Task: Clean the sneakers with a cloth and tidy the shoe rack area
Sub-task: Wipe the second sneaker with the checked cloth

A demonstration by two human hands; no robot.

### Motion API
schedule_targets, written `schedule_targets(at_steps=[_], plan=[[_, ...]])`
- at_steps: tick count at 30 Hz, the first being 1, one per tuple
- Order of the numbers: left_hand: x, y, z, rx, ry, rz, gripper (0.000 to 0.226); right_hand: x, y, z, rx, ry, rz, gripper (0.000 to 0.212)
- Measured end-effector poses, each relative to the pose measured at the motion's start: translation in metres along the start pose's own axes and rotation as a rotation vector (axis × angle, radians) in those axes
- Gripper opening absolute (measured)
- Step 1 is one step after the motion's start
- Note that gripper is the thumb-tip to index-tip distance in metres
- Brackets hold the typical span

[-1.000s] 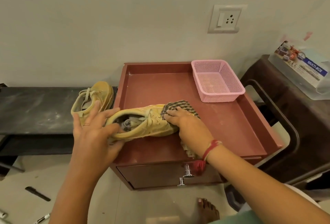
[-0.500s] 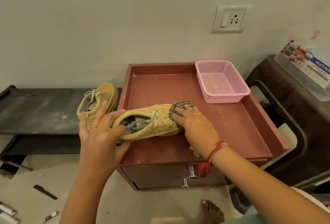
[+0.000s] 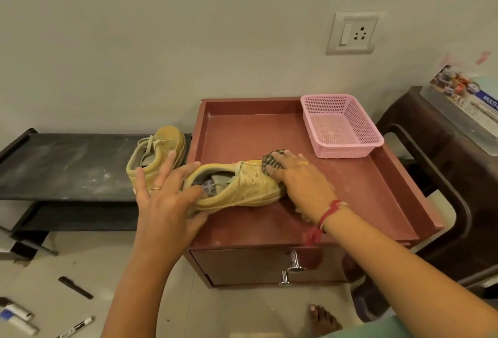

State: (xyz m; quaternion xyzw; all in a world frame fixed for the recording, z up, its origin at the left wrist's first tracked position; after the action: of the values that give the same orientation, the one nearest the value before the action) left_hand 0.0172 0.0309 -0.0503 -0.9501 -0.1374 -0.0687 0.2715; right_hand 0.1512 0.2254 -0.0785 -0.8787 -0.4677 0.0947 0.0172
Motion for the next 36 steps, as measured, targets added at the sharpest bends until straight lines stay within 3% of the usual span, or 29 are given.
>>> schedule_targets(at_steps=[3, 6, 8, 11, 16, 20, 22, 24, 26, 29, 32, 34, 36], plan=[[-0.001, 0.000, -0.001, -0.012, 0.008, -0.005, 0.029, 0.024, -0.012, -0.004, 0.006, 0.004, 0.118, 0.042], [-0.001, 0.000, -0.002, -0.012, 0.008, 0.002, 0.028, 0.032, -0.010, -0.015, 0.085, -0.237, 0.183, 0.053], [-0.001, -0.001, -0.001, -0.012, 0.012, -0.001, 0.029, 0.019, -0.001, -0.019, 0.100, -0.370, 0.109, 0.057], [-0.001, -0.003, 0.000, -0.013, 0.022, 0.001, 0.029, -0.007, 0.010, -0.006, -0.038, -0.259, -0.035, 0.061], [-0.001, -0.004, 0.002, -0.016, 0.049, -0.006, 0.029, 0.010, -0.009, -0.001, -0.063, -0.013, 0.043, 0.053], [-0.002, -0.003, 0.001, -0.011, 0.058, -0.010, 0.029, 0.031, -0.012, -0.016, 0.089, -0.215, 0.231, 0.057], [-0.002, -0.004, 0.002, -0.022, 0.045, -0.011, 0.029, 0.016, -0.006, -0.013, 0.073, -0.364, 0.155, 0.060], [-0.003, -0.006, 0.003, -0.041, 0.046, -0.013, 0.029, -0.008, 0.004, -0.001, -0.021, -0.327, 0.030, 0.062], [-0.005, -0.007, 0.003, -0.055, 0.049, -0.023, 0.030, -0.010, 0.004, 0.011, -0.014, -0.184, 0.019, 0.059], [-0.005, -0.006, 0.003, -0.062, 0.067, -0.029, 0.030, 0.018, -0.011, 0.012, 0.004, -0.113, 0.176, 0.053], [-0.006, -0.006, 0.003, -0.065, 0.066, -0.028, 0.029, 0.028, -0.013, 0.004, 0.064, -0.314, 0.291, 0.056], [-0.006, -0.006, 0.003, -0.062, 0.057, -0.028, 0.030, 0.011, -0.002, -0.002, 0.111, -0.428, 0.202, 0.061], [-0.006, -0.007, 0.003, -0.065, 0.046, -0.033, 0.030, -0.004, 0.011, 0.002, 0.082, -0.398, 0.102, 0.067]])
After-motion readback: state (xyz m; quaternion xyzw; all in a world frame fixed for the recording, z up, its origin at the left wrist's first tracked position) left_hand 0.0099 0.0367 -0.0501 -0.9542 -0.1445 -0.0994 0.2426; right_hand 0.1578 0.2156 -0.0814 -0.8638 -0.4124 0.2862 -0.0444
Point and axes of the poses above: each hand's wrist, its own y-axis away from the middle knuckle, its own z-axis out of the palm, x = y × z, the point moved 4 cm from there along -y, towards the middle knuckle, and after that the axes turned 4 degrees about z, right-handed, at the moved point
